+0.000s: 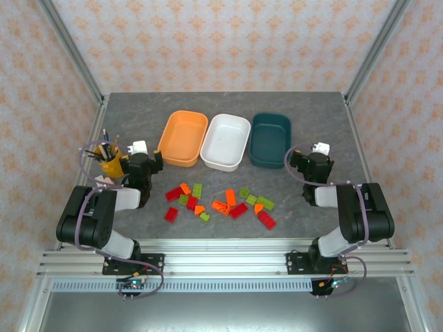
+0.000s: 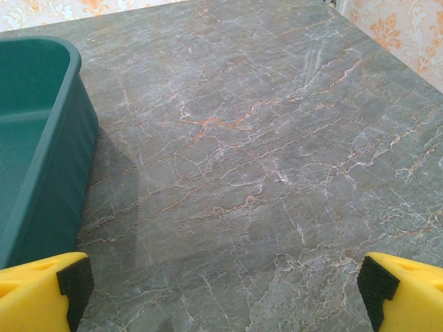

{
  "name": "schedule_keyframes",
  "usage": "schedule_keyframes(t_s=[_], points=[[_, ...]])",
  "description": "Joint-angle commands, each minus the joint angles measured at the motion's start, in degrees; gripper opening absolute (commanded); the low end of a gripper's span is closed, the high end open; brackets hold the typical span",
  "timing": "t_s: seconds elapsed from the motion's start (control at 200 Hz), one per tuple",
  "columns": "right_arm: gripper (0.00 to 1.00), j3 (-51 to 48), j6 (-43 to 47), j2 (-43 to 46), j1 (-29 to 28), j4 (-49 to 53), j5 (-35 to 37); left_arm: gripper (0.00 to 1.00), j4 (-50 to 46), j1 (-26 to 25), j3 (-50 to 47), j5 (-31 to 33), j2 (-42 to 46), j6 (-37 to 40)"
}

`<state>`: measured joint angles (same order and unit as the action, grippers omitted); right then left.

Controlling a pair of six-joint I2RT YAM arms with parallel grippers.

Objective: Sort the legos into containers by color

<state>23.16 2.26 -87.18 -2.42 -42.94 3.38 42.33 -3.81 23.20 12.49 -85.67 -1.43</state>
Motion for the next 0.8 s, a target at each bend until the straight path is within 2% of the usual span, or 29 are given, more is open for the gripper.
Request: schedule_keyframes(t_s=[0.0, 0.06, 0.145, 0.305, 0.435, 0.535, 0.636, 0.676, 0.721, 0.746, 0.796], points=[[0.99, 0.89, 0.47, 0.15, 0.48, -1.29, -0.48, 1.00, 2.75, -0.23, 0.01, 1.75, 0.11, 0.38], [0.99, 0.78, 0.33, 1.67, 0.48, -0.59, 0.66, 1.00, -3.86, -1.21, 2.26, 1.50, 3.06, 1.52], [0.99, 3.30, -0.99, 7.35, -0.19, 8.12, 6.10, 1.00, -19.17, -3.76, 8.61, 6.90, 8.50, 1.06], [0.99, 6.75, -0.42, 17.77, -0.86, 16.76, 10.61, 1.00, -25.95, -9.10, 9.45, 13.81, 18.96, -2.17], [0.99, 12.61, 1.55, 26.23, -1.91, 25.03, 11.84, 1.00, -32.48, -12.63, 12.72, 15.38, 24.73, -4.99], [0.99, 21.64, 2.89, 32.18, -4.84, 35.91, 11.30, 1.00, -37.28, -16.98, 17.70, 16.43, 27.28, -5.37], [0.99, 36.38, 5.85, 34.17, -11.90, 53.34, 12.66, 1.00, -40.49, -22.30, 23.96, 19.04, 29.74, -5.70], [0.99, 44.93, 5.84, 32.71, -16.49, 64.44, 19.42, 1.00, -42.46, -22.89, 26.92, 18.33, 30.51, -9.10], [0.99, 52.32, 3.13, 30.66, -18.36, 74.54, 21.51, 1.00, -48.68, -22.82, 31.54, 19.09, 30.84, -17.94], [0.99, 56.09, 0.68, 29.35, -18.33, 79.72, 19.73, 1.00, -55.90, -22.69, 35.32, 20.34, 30.64, -25.50], [1.00, 60.31, -6.39, 27.42, -18.17, 88.41, 15.69, 1.00, -76.60, -22.15, 44.49, 21.12, 29.50, -40.55]])
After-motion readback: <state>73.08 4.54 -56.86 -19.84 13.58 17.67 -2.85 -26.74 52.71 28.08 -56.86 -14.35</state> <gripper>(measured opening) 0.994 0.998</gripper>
